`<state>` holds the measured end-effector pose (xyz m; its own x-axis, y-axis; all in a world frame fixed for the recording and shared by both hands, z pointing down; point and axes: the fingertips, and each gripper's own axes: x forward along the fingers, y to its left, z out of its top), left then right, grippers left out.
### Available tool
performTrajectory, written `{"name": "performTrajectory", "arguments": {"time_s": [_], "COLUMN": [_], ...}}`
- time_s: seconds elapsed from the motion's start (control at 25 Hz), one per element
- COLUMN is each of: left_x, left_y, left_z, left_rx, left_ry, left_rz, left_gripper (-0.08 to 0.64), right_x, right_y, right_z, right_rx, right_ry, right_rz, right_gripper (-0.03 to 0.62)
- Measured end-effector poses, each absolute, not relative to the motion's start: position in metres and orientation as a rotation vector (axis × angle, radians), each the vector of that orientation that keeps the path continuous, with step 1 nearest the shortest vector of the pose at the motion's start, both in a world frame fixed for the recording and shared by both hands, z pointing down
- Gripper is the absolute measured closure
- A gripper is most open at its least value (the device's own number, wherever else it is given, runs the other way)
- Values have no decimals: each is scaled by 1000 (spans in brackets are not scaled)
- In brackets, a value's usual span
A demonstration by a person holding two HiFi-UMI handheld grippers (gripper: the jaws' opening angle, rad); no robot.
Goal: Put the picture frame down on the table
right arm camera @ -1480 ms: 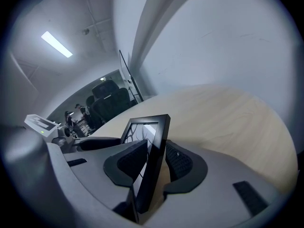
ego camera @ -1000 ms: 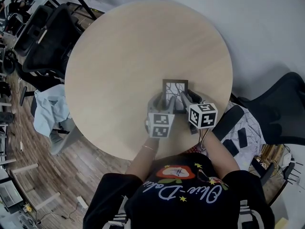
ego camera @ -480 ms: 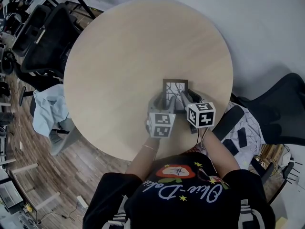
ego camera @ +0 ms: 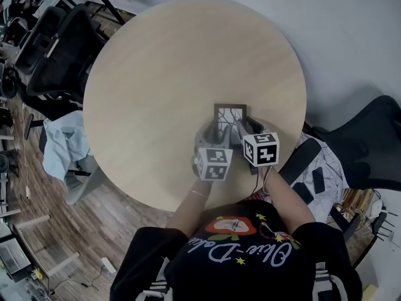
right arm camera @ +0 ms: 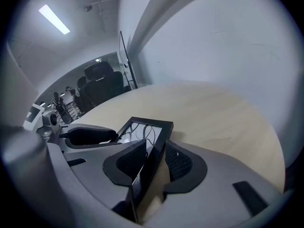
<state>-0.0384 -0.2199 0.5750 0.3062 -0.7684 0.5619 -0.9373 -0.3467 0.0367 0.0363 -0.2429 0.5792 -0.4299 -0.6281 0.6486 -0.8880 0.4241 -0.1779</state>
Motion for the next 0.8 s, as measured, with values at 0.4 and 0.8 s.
{"name": "performTrajectory", "arguments": {"time_s": [0.4, 0.8], "left_x": [-39, -47], "left_y": [-221, -224], "left_z": [579, 576], "left_rx": [2208, 2171], "left_ry": [-1560, -1625], "left_rz": [736, 703], "left_gripper": [386, 456], "right_x": [36, 40], "right_y": [-240, -241], "right_z": [586, 584], "right_rx": [1279, 1297], "right_ry": [-2137, -2137], "right_rz": [681, 667], "right_gripper": [482, 495]}}
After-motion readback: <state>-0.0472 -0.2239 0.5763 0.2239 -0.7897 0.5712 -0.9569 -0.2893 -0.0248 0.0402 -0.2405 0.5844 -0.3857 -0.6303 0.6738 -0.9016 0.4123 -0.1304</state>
